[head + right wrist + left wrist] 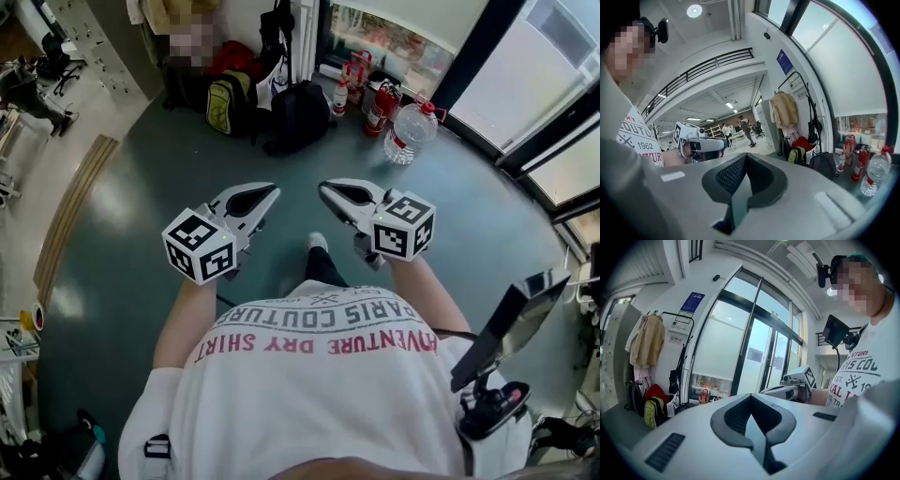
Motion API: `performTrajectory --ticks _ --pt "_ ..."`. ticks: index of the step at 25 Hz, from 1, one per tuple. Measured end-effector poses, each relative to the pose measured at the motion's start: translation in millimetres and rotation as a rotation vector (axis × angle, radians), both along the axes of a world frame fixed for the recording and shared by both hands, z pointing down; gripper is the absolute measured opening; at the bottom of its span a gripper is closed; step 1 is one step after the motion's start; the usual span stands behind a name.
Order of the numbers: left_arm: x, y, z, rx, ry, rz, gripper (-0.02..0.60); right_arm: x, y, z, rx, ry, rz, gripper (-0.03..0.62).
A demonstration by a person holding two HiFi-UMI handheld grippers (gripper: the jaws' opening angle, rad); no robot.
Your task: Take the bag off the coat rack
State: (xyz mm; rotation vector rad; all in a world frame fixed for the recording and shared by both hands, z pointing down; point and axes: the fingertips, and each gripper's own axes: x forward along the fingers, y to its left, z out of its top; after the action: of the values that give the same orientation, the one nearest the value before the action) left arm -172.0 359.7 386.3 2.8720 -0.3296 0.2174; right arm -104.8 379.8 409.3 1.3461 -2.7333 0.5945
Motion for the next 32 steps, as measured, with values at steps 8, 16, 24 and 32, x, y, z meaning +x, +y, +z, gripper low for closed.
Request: performTrajectory --ticks 8,16,24,32 --pt "90.8 -143.8 20.8 0.012 -0.057 0.023 0.0 90.1 -156.6 18.1 0.001 -0.052 0.0 0.0" --pt "184.6 -337.9 -8.9 0.028 -0.037 -0.032 0.0 198.1 -342.7 3.7 0.017 -0.012 0.026 -0.001" --pt "206.4 -471.3 -21.2 0.034 -0.024 -0.055 0.0 224.6 -485.1 -24.2 0.062 0.023 0.004 0.0" --pt "206.8 -652.2 -42.5 0.069 -0.016 0.024 0.0 216.6 -665.1 -40.5 0.065 0.061 0.05 0.0"
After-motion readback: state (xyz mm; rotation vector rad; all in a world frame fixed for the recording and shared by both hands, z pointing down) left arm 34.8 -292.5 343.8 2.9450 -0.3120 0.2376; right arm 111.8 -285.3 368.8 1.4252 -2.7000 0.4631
